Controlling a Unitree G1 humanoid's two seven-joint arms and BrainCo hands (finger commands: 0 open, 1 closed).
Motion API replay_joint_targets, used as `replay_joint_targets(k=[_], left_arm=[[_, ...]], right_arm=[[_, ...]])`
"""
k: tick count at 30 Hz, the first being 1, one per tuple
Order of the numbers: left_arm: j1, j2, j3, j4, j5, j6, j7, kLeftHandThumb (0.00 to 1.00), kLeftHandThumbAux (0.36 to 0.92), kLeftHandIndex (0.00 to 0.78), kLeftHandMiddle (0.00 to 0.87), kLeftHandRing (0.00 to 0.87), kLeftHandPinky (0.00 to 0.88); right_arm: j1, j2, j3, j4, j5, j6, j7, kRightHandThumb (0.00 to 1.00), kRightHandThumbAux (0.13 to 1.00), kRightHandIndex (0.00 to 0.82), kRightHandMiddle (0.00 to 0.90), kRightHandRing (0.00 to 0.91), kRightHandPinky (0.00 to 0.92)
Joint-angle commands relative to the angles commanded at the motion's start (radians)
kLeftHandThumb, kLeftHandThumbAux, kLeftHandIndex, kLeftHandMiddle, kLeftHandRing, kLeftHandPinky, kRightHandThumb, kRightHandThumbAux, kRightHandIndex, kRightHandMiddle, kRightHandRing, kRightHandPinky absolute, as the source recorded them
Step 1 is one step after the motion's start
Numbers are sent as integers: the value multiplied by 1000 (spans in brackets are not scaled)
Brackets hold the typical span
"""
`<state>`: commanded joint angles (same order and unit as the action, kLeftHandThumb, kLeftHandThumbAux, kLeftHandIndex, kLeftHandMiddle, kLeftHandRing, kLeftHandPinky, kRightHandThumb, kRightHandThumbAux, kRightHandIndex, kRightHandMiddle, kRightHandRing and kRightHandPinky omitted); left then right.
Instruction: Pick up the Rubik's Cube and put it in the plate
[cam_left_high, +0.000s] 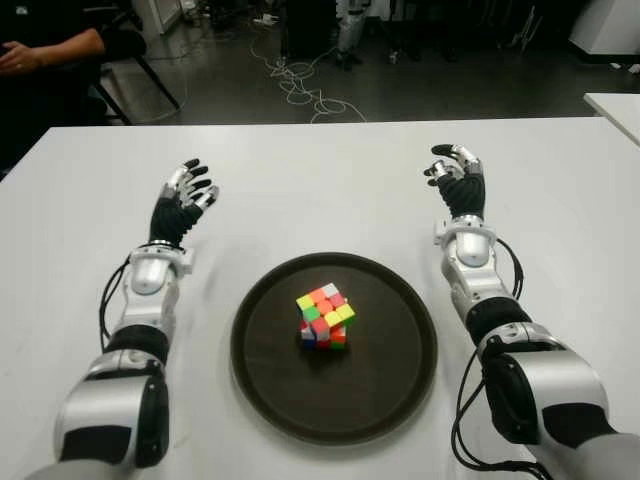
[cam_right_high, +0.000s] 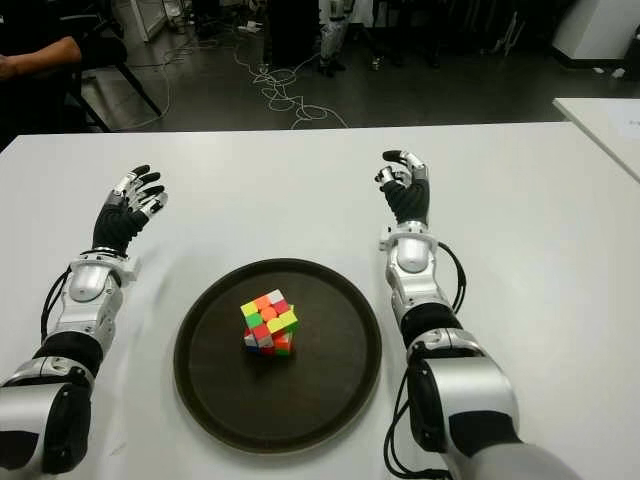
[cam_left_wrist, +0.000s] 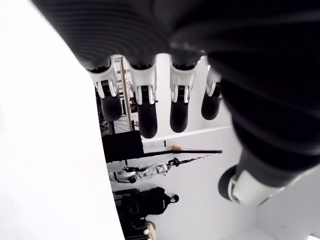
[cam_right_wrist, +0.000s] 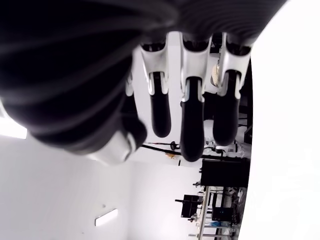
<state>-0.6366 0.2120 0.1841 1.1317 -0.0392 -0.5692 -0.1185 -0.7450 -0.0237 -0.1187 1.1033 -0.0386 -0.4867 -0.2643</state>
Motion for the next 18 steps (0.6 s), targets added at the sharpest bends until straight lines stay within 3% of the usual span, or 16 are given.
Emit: replay_joint_targets(k=[18], left_arm=[[14,-3,10,-26,-13,-3,10,0,643,92,158,134,89]], right_arm=[[6,6,2,-27,-7,36,-34,680,738,412,434,463,485]])
